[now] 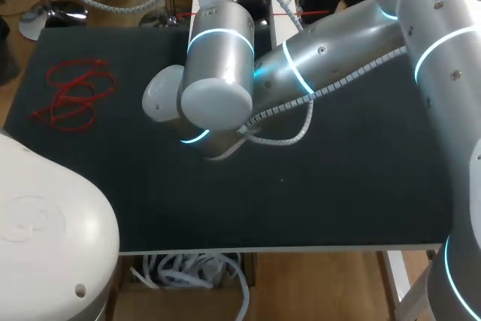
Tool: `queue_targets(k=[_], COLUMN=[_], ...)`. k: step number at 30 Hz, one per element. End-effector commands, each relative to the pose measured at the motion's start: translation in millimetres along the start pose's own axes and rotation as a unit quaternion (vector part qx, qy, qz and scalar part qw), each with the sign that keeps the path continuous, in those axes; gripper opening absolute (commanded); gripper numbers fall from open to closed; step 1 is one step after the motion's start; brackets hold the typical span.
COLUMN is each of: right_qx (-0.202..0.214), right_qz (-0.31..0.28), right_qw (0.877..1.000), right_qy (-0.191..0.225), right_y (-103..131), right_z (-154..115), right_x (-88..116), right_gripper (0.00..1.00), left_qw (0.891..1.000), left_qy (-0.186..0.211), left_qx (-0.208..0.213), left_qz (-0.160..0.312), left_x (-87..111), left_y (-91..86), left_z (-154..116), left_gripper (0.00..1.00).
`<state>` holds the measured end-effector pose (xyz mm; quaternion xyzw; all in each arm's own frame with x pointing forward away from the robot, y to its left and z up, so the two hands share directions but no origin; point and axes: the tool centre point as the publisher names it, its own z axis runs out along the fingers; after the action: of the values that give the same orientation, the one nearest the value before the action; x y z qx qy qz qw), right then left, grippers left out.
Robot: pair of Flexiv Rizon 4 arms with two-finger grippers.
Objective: Grab the tape and strap the tape.
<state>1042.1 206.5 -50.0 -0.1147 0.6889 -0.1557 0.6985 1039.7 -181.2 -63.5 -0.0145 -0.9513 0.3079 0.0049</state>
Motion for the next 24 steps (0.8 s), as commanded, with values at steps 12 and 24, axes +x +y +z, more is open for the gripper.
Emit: queue_targets(k=[12,24], right_qx=[-0.038,-0.077], right_qz=[0.023,0.02], right_qw=[0.999,0.997], right_qy=[-0.007,-0.016], right_y=[-13,-40], right_z=[-25,-65], right_x=[-13,-10], right_gripper=[0.38,0.27], left_qw=[1.0,1.0], left_qy=[0.0,0.0], left_qx=[-0.001,-0.001], left_qz=[0.0,0.0], left_x=[0.9,0.9], left_y=[-1.4,-1.4], left_z=[0,0], left_gripper=[0.0,0.0])
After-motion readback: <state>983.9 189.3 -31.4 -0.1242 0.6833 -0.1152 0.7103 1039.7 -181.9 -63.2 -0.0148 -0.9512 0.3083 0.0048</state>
